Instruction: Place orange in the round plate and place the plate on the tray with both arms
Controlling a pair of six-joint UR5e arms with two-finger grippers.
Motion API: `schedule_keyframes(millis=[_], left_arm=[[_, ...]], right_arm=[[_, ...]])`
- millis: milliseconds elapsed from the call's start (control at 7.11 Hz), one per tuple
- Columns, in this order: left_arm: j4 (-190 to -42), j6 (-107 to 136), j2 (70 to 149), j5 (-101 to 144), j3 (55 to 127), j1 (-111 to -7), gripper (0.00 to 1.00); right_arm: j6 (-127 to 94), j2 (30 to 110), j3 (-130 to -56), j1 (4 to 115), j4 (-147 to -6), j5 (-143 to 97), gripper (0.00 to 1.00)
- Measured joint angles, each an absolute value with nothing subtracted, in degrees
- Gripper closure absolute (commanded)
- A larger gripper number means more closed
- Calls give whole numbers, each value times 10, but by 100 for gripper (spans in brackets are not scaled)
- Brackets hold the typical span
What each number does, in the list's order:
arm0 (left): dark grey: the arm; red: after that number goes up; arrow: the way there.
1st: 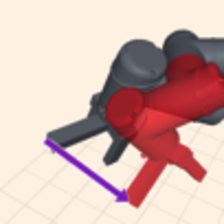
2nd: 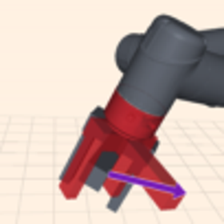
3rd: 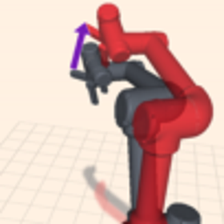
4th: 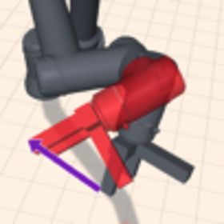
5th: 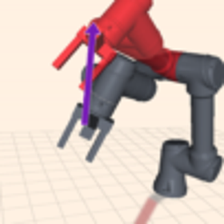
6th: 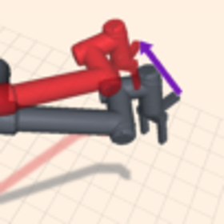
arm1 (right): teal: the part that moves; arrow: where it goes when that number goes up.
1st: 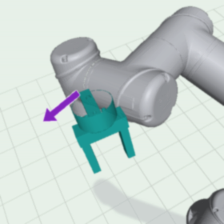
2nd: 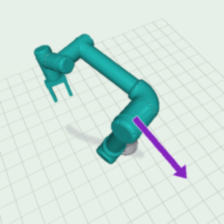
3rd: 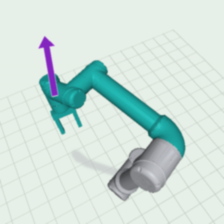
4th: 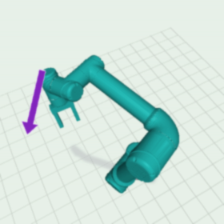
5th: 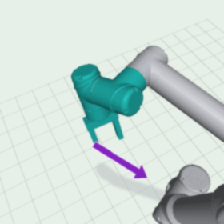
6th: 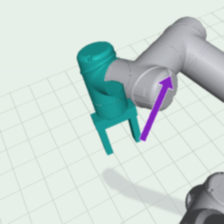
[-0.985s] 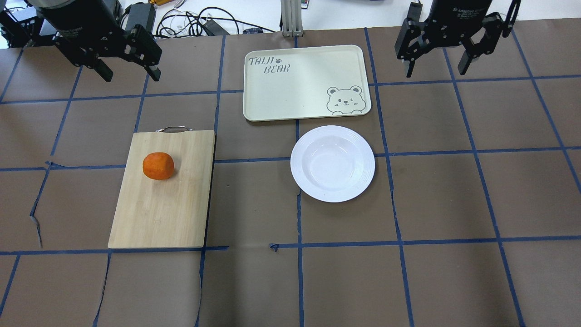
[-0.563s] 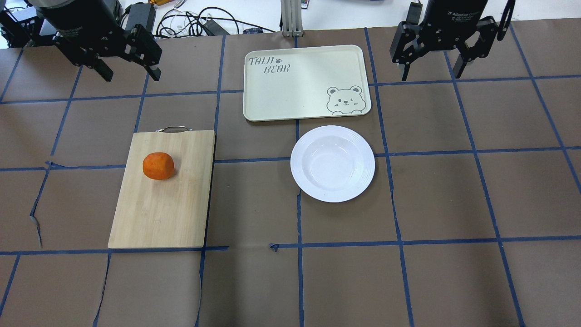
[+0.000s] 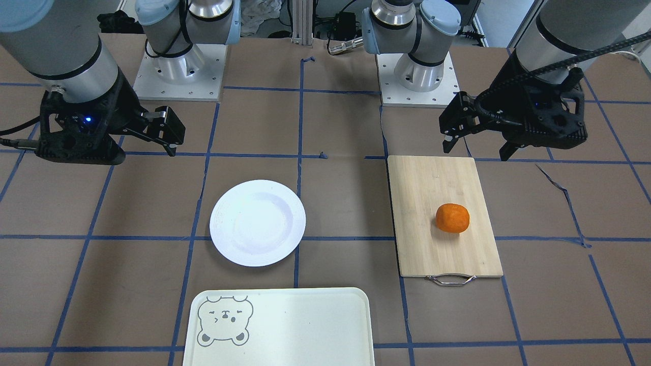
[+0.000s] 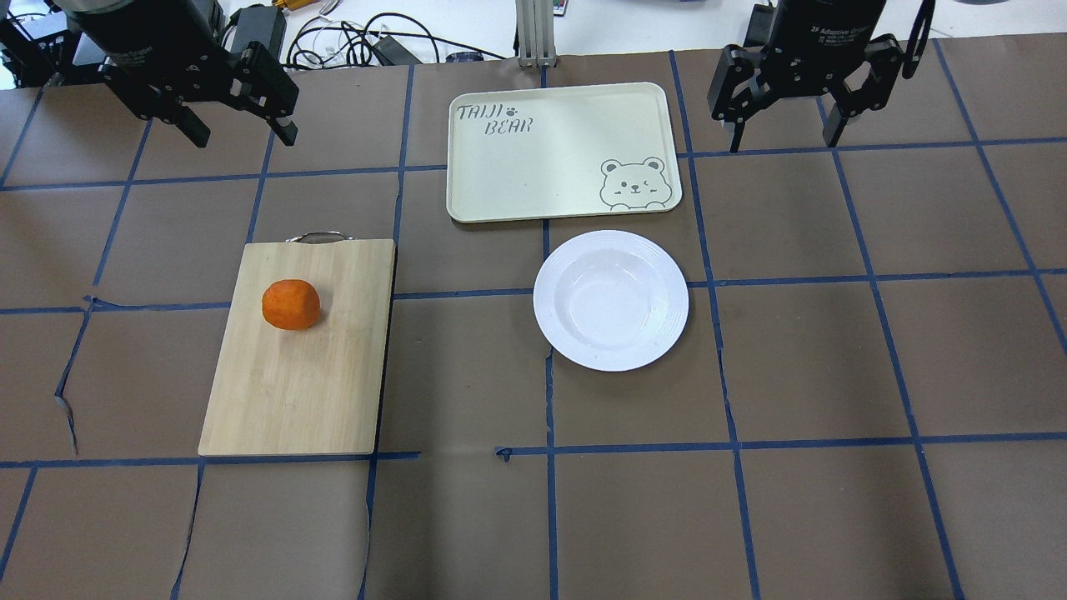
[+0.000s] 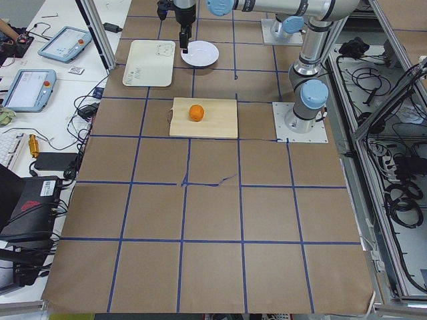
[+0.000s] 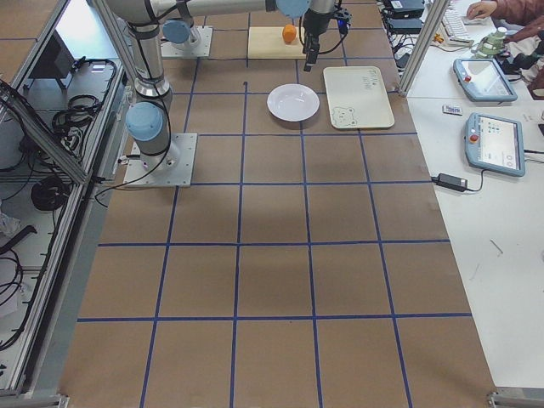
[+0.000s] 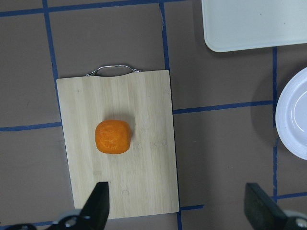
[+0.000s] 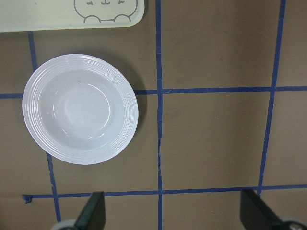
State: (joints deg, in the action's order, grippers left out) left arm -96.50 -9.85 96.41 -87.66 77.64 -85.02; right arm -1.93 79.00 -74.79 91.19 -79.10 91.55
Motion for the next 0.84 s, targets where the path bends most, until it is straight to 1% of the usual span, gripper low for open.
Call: schedule_keyframes(millis=[844], left_arm=[[-971,-98,949,-879,778,-849,0]], right_arm=[[-19,789,-746,913,-791,916,0]])
